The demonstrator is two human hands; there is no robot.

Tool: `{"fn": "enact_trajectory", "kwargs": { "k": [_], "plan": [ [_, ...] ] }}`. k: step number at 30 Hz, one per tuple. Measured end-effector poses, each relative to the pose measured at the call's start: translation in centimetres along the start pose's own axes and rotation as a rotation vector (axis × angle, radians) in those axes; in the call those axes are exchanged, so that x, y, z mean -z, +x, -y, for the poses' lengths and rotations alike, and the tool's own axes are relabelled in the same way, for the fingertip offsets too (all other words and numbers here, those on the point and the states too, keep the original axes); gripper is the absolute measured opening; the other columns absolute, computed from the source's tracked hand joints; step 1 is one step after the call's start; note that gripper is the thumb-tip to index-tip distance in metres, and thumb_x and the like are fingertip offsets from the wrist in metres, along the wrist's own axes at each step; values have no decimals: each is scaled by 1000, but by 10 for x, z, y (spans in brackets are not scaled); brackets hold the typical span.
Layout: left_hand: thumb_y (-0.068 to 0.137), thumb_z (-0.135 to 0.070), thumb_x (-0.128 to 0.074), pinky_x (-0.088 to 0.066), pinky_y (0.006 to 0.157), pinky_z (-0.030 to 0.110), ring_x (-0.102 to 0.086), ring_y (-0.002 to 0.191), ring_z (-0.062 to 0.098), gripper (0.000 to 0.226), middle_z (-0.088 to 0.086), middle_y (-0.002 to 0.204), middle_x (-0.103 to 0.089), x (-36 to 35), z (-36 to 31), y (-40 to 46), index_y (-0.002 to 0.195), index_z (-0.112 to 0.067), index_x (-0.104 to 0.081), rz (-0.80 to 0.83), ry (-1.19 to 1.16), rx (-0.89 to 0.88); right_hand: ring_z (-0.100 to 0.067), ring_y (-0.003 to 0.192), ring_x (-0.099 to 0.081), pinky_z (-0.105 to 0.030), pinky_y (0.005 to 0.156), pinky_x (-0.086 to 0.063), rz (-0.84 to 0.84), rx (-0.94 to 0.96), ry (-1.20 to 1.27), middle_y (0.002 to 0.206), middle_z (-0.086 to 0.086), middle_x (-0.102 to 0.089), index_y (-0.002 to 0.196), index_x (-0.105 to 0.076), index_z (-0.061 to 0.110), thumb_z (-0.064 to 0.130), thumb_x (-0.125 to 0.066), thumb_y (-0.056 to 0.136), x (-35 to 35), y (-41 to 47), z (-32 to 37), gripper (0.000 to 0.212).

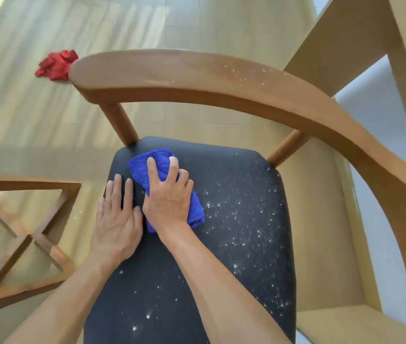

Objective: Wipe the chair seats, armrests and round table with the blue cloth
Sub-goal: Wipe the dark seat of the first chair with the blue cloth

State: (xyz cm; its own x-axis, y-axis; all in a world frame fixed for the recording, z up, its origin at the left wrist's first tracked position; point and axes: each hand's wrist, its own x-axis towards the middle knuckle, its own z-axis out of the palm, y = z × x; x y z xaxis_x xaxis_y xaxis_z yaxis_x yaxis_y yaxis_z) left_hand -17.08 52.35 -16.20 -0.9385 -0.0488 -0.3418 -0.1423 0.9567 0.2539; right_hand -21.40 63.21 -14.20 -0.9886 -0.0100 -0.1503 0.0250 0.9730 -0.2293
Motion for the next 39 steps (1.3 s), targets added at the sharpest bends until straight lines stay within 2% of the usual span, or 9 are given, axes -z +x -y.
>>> {"fn": "enact_trajectory", "kwargs": {
  "k": [4,7,13,18,22,25,29,34,39],
  "plan": [
    [100,-26,-24,-3,121,42,17,147,21,63,5,159,21,3,-3,1,152,-9,8,57,34,18,-29,75,-55,-33,61,-41,-63,83,18,125,-15,-60,122,-63,29,9,-65,58,18,1,-50,67],
    [100,-27,-21,-4,121,42,18,147,22,63,5,158,23,4,-4,2,150,-8,12,83,59,38,-38,82,-58,-39,65,-46,-128,5,22,125,-19,-59,121,-66,21,2,-67,58,33,-4,-131,66],
    [99,-25,-22,-3,121,45,17,147,25,63,7,157,24,5,-10,0,143,-8,19,74,44,45,-42,121,-36,-50,99,-36,-105,-592,100,147,-17,-34,140,-46,19,4,-52,87,55,-62,-281,56],
    [100,-27,-19,0,121,44,19,146,26,63,7,155,29,8,-12,2,147,-7,19,137,71,64,-41,122,-40,-48,103,-34,-291,-510,247,143,-19,-38,138,-48,13,6,-59,87,45,-54,-226,53],
    [101,-28,-17,1,121,42,22,146,25,63,2,145,39,9,-8,2,144,-9,24,133,86,33,-41,105,-48,-44,83,-40,-237,-389,238,143,-20,-40,138,-50,17,21,-61,86,27,12,-95,53],
    [100,-28,-19,0,121,42,21,146,24,63,4,150,34,5,-7,2,143,-9,23,105,72,30,-36,93,-55,-39,72,-42,-177,-82,135,137,-17,-50,130,-57,23,25,-67,77,18,39,-30,54],
    [97,-33,-9,-4,121,43,18,147,26,62,7,152,30,2,-7,3,147,-7,17,89,113,26,-34,93,-55,-39,73,-43,-74,240,34,138,-14,-52,129,-59,25,16,-65,73,17,52,-41,57],
    [81,-41,13,-5,120,45,16,147,26,71,8,154,26,3,-3,3,144,-8,18,93,95,-6,-40,104,-51,-44,84,-41,-95,-26,109,142,-14,-46,130,-59,21,9,-59,77,37,46,-121,54],
    [94,-34,-5,1,121,46,20,145,25,60,9,155,24,3,-5,2,144,-11,19,66,54,8,-38,117,-50,-48,98,-41,-246,-442,317,137,-12,-47,134,-53,18,8,-53,87,42,-26,-197,48]
  ]
}}
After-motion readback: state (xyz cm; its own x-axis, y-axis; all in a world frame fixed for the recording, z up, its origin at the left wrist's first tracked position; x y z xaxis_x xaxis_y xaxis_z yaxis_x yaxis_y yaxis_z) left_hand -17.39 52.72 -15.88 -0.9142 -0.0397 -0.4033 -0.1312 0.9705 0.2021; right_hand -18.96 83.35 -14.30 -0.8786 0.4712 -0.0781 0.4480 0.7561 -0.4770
